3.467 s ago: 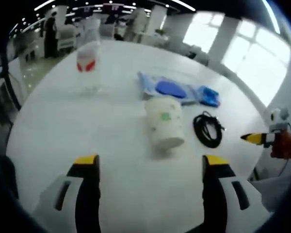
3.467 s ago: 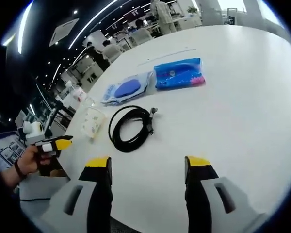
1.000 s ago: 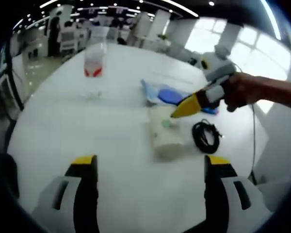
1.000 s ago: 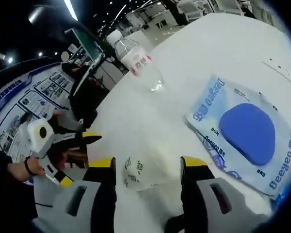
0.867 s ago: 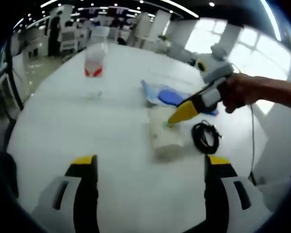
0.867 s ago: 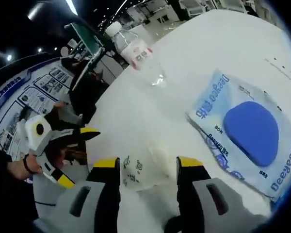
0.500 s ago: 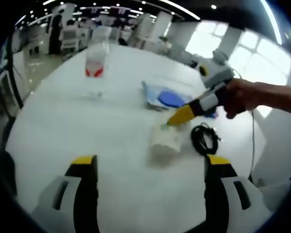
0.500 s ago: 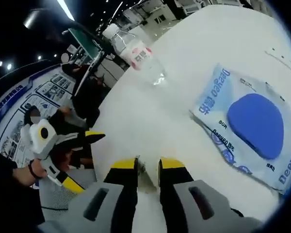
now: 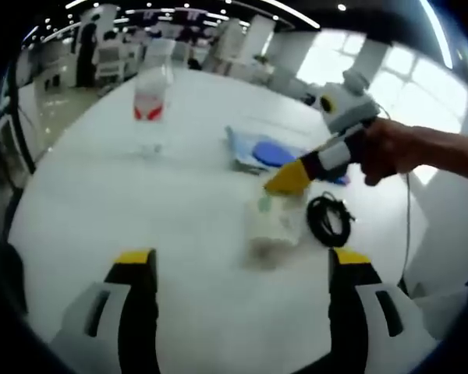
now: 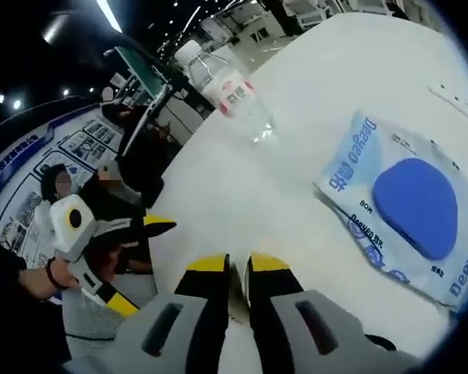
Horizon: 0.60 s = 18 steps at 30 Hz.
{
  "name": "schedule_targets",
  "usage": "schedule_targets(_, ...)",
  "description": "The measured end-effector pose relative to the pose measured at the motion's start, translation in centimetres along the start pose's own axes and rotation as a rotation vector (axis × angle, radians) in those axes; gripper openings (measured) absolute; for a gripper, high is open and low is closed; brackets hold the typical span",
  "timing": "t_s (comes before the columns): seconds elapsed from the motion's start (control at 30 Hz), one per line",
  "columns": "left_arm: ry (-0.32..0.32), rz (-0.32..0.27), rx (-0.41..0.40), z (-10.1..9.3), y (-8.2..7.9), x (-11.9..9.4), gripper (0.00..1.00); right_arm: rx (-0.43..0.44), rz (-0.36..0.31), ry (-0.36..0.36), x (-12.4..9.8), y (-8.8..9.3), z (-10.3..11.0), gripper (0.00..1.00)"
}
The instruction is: Arrange the tabletop items into an orderly group along one side of the table until the central work area is clear of visible clutter.
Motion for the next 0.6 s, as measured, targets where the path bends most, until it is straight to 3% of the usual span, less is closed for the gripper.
schedule_targets(0.17,0.004,-0.003,-0.005,0.0,0.0,0.0,0.87,-0.052,-0.075,0.045,-0.3,-1.7,0.5,0.01)
schedule_targets(0.3,0.006,-0.005,-0.011,0.1,0.0,0.0,0.87,-0.192,-0.118,0.158,-0.7,-3.5,0.6,0.00)
schedule_targets(0.5,0.008,-0.005,-0.008,0.2,0.0,0.0,0.87,-0.284,-0.203,0.224,-0.5,-6.1,1.2,0.00)
schedule_targets(0.6,0.009,-0.002,-0.006,0.2,0.1,0.0,0.87,-0.388,-0.203,0.272,0.0,-7.1,1.3,0.00)
Point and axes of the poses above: the point that each gripper's makers call its tool centre point, and the gripper's own axes: x roughly forward along the fingers, z roughly to its left, y roughly out of its underside, the point moved 9 cm from there along -x, roughly backward along the fingers, and after that the axes turned 2 degrees about y, right-handed, at the moved point
